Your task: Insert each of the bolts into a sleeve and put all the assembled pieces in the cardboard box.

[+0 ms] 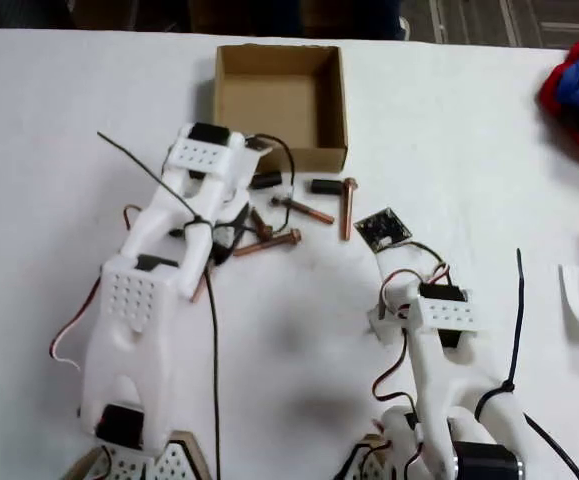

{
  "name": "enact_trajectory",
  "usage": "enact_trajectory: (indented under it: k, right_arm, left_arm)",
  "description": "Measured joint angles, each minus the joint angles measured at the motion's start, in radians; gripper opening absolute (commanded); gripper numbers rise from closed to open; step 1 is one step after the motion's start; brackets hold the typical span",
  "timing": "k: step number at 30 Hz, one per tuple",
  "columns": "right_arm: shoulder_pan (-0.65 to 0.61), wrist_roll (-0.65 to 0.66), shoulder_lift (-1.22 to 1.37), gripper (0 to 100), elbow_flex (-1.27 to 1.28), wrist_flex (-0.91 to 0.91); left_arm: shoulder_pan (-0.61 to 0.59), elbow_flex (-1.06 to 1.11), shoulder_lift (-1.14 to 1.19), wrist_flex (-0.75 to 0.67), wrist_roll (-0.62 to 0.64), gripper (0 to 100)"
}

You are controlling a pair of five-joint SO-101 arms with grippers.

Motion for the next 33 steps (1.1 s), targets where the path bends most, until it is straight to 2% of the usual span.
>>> enact_trajectory:
  k: [7,13,16,22,24,26,28,33]
  right_arm:
    - [0.000,0.000,0.000,2.1,0.002,0.000]
    - [0.000,0.000,-0.002,2.1,0.018,-0.018]
    - [0.000,0.000,-0.009,2.1,0.025,-0.020]
    - [0.000,0.000,-0.173,2.1,0.106,-0.023]
    - [-0.037,-0.003,-0.269,2.1,0.120,-0.023]
    - [-0.104,-0.018,-0.377,2.1,0.123,-0.021]
    - [-0.181,-0.101,-0.486,2.1,0.127,-0.038]
    - [-0.313,-0.381,-0.694,2.1,0.190,-0.255]
  left_arm:
    - [-0.003,-0.077,-0.028,0.029,-0.002,2]
    - [-0.003,0.196,-0.393,0.014,-0.002,2]
    - [-0.005,0.457,-0.687,-0.091,-0.002,2]
    - [-0.005,1.154,-1.448,-0.535,-0.005,3]
    - [-0.005,1.336,-1.691,-0.658,-0.003,3]
    - [-0.005,1.436,-1.877,-0.733,-0.002,3]
    - [-0.006,1.473,-1.969,-0.772,0.003,3]
    - [-0.006,1.478,-1.970,-0.878,0.147,3]
